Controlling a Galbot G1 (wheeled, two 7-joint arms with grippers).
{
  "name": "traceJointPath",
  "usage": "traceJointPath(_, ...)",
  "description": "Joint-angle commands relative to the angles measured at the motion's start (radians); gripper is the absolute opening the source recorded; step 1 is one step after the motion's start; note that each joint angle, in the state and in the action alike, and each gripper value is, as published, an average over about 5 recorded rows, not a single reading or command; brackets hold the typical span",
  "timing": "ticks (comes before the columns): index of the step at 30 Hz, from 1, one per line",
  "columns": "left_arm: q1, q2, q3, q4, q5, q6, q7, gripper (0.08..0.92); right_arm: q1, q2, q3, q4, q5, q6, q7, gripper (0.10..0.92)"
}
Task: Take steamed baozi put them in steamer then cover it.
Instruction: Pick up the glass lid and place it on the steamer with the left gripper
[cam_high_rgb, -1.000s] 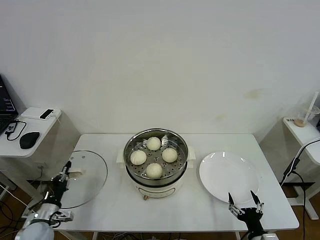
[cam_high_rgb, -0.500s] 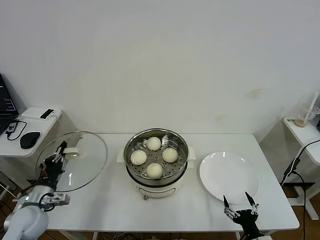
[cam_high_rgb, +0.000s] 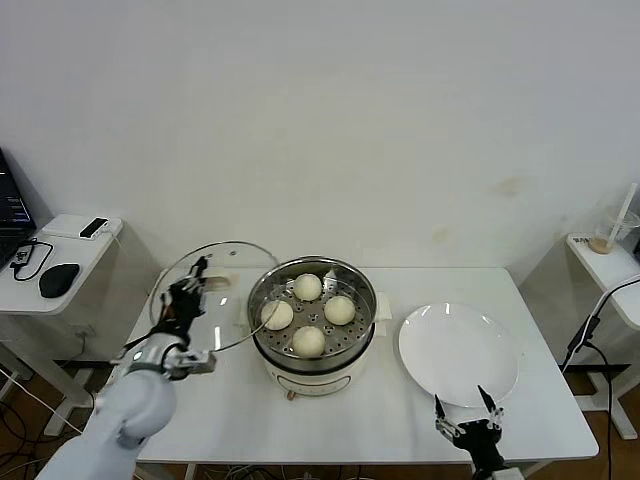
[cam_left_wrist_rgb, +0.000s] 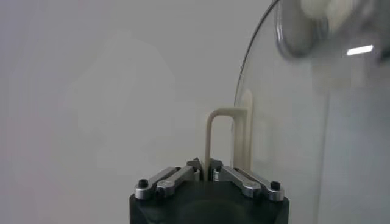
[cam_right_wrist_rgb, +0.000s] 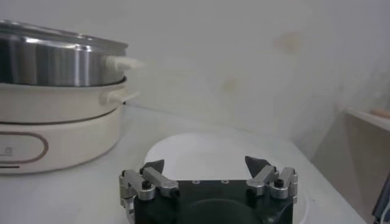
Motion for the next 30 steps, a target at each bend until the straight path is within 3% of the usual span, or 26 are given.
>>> traceJointPath(1,-0.301,-0.094,0.315,0.057,0.035,0.146,0.108,0.148,0.028,0.028,-0.011,-0.031,-0.089,-0.027,0.011,0.823)
traceJointPath(11,-0.309,-0.196,0.356,0.103,0.236,0.198,0.244,0.148,0.029,0.031,-0.029,-0.044,-0.125,-0.038,0.009,0.823)
traceJointPath(21,-0.242,-0.345,0.301,0.079,0.425,0.204,0.313,0.148,0.044,0.031,-0.042,-0.068,-0.144,-0.045,0.005,0.823)
traceJointPath(30,-0.203,-0.401,0.306,0.069,0.488,0.200,0.334,0.148,0.051,0.030,-0.050,-0.092,-0.155,-0.043,0.004,0.823)
